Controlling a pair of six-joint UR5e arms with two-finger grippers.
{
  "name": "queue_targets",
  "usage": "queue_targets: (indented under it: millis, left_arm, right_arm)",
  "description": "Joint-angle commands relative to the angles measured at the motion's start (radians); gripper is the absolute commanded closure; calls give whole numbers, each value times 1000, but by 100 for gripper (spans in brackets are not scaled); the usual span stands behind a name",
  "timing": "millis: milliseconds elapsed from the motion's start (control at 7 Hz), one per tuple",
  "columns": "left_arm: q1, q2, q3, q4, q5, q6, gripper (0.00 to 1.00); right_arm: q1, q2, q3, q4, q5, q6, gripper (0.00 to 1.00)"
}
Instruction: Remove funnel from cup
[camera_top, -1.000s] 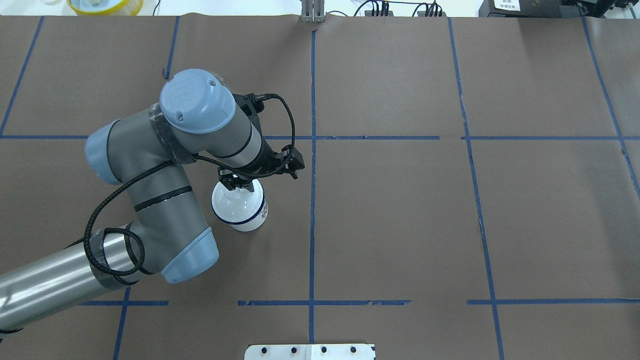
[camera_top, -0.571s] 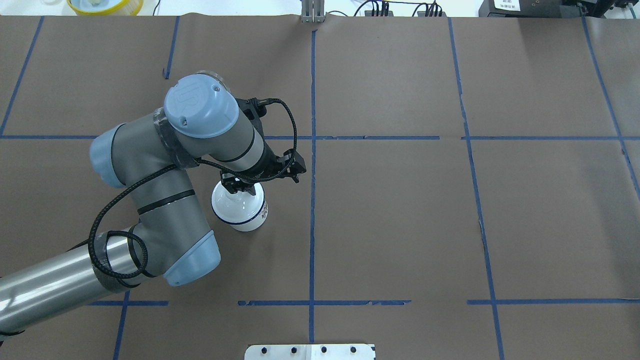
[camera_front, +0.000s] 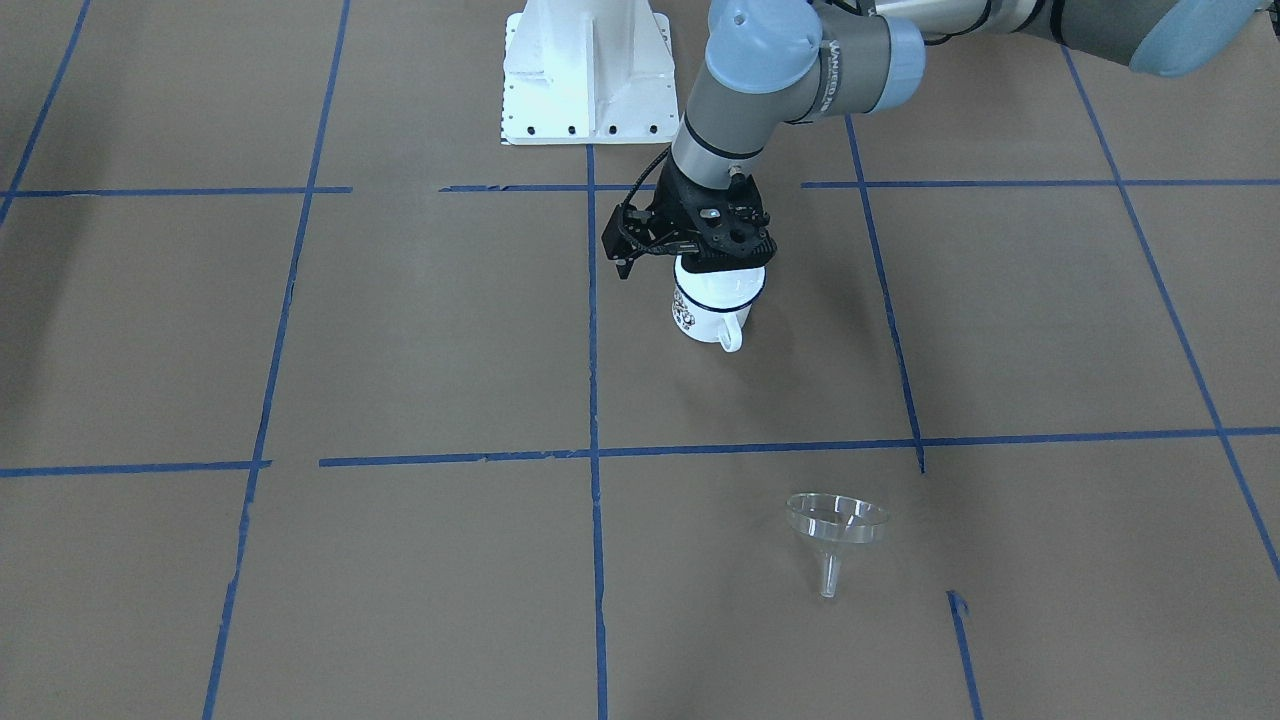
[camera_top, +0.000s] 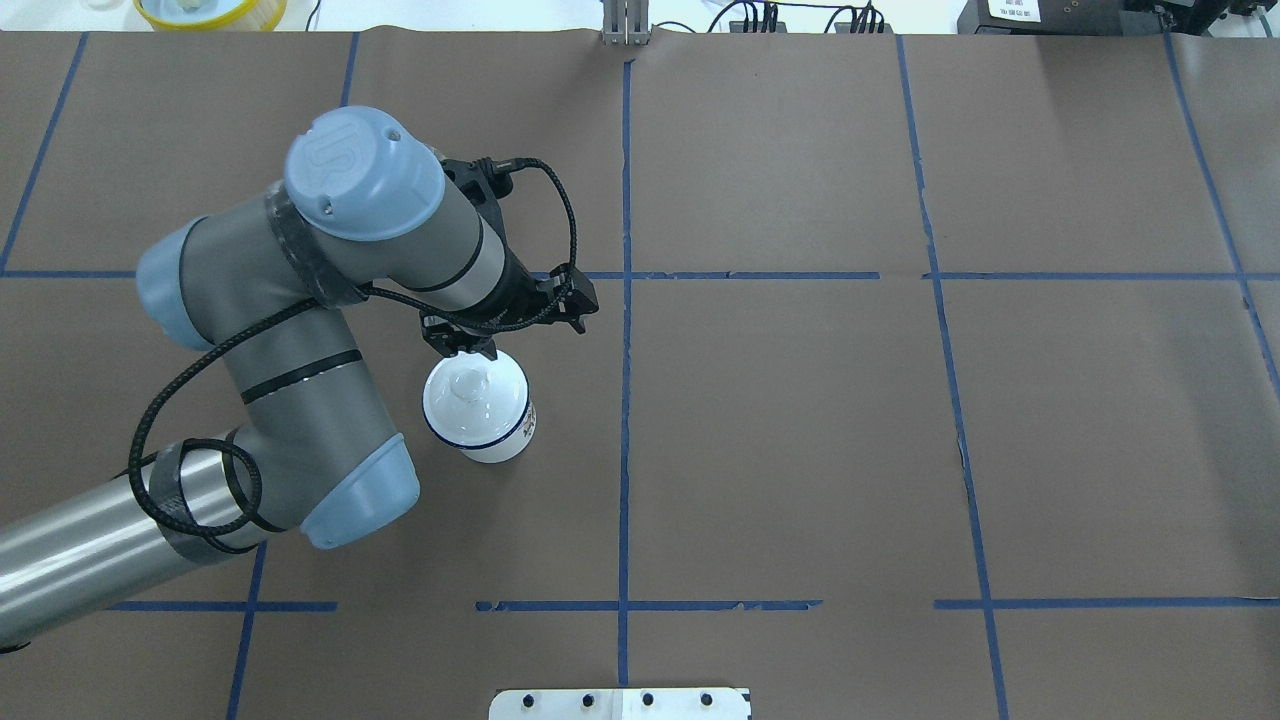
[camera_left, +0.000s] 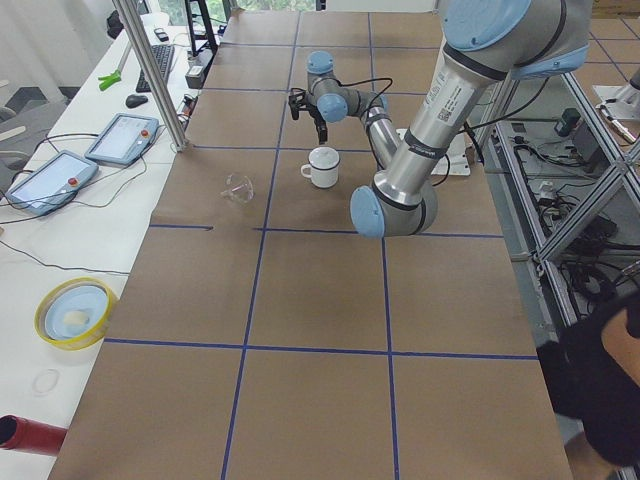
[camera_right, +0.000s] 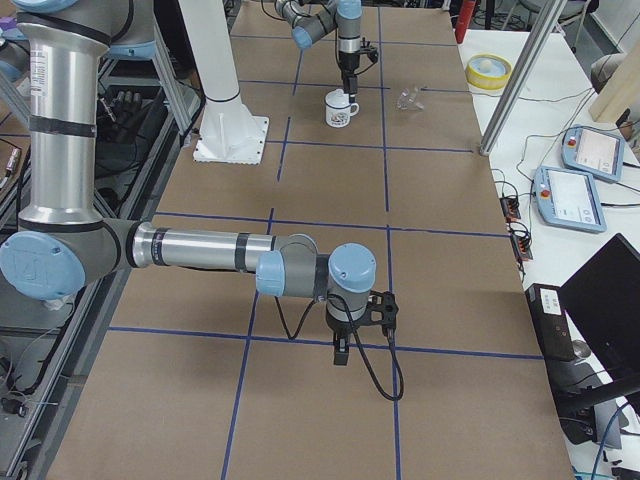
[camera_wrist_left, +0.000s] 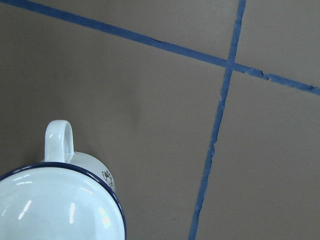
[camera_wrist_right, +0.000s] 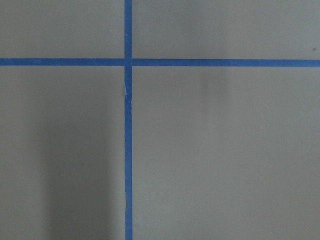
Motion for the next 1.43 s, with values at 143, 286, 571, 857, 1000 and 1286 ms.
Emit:
queue_targets:
  millis: [143, 286, 571, 857, 1000, 1286]
  left_arm:
    - [-181, 86, -196, 188, -1, 323, 0]
    - [-260, 191, -260, 182, -6, 464, 0]
    - [-453, 325, -199, 155, -97, 871, 0]
    - [-749, 406, 119, 10, -262, 1301, 0]
    - [-811, 480, 193, -46, -289, 1385, 0]
    - [-915, 609, 209, -49, -286, 1456, 0]
  right_arm:
    - [0, 0, 0, 0, 0, 0, 0]
    - [0, 0, 0, 0, 0, 0, 0]
    - [0, 0, 0, 0, 0, 0, 0]
    - [0, 0, -2, 0, 0, 0, 0]
    - [0, 0, 0, 0, 0, 0, 0]
    - [0, 0, 0, 0, 0, 0, 0]
